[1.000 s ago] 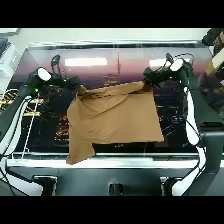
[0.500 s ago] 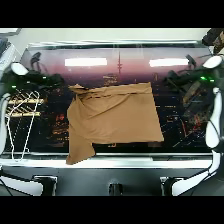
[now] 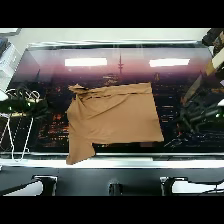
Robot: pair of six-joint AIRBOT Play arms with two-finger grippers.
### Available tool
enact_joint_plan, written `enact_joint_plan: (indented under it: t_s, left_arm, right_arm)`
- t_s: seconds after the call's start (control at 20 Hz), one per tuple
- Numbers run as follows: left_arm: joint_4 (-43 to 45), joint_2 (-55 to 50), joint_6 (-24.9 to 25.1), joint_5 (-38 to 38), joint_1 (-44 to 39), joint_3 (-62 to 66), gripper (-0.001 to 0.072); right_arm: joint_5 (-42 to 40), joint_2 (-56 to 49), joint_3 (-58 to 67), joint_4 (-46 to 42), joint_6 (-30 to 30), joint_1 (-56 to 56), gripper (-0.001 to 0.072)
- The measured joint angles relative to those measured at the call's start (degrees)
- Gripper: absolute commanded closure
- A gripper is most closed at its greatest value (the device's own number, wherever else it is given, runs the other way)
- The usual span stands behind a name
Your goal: Fold the clothes and pants, and hang the long-sleeved shirts on hangers.
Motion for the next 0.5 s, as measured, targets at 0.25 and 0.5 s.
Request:
enact_joint_plan:
  t_s: [0.25,0.5]
  left_arm:
    - [-3.15,3.06,1.73,0.26,0.48,-7.89,0.0171]
    - [-4.07,3.65,2.95,0.07,0.59,-9.57,0.0171]
  right_arm:
    - [-5.2,2.12,-12.55,-0.61,-5.86,-0.87,0.0225]
    - [-9.64,2.6,-17.88,4.48,-10.4,-1.05,0.0226]
